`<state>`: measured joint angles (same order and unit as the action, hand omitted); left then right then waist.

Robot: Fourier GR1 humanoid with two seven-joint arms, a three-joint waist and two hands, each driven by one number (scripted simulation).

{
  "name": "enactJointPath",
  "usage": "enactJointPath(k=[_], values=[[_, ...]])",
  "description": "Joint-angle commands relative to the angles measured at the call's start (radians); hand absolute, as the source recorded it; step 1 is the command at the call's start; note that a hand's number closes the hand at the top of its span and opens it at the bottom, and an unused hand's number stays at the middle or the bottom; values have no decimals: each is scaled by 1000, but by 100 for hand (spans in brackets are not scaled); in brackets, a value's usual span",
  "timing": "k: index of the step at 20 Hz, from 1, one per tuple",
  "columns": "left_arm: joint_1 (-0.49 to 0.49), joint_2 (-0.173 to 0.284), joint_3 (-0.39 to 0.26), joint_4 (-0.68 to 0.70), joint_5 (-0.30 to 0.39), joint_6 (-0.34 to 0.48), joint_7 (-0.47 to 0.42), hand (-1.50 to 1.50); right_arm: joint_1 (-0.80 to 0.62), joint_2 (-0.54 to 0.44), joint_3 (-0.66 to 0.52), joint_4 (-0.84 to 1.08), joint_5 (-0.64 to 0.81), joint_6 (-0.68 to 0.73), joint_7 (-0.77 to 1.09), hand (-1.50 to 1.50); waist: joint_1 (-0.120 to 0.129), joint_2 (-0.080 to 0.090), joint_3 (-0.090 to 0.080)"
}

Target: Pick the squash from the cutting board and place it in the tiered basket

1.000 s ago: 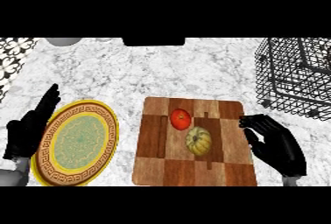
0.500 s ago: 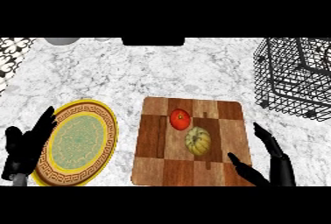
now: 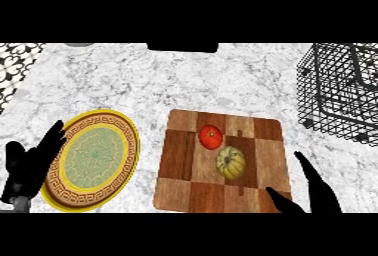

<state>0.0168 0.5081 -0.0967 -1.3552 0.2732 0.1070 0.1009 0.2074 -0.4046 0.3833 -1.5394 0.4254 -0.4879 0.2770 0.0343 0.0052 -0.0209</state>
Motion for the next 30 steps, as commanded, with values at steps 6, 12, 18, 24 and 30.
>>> enactJointPath(k=[6, 12, 18, 24, 30], values=[[21, 11, 10, -23, 15, -22, 27, 0, -294, 84, 159, -211, 212, 310, 724, -150, 4, -8, 15], [43, -21, 7, 8, -11, -11, -23, 0, -484, 264, 184, -168, 170, 520, 1077, -150, -12, -6, 18], [62, -10, 48, 50, 7, -45, -51, 0, -511, 243, 128, -224, 160, 632, 1179, -150, -35, -9, 18], [23, -6, 55, 21, -6, -25, -1, 0, -507, 243, 45, -229, 155, 672, 1183, -150, -41, -9, 20], [42, -24, 49, -19, -20, -13, 18, 0, -430, 310, 76, -270, 158, 692, 1194, -150, -39, -9, 20]])
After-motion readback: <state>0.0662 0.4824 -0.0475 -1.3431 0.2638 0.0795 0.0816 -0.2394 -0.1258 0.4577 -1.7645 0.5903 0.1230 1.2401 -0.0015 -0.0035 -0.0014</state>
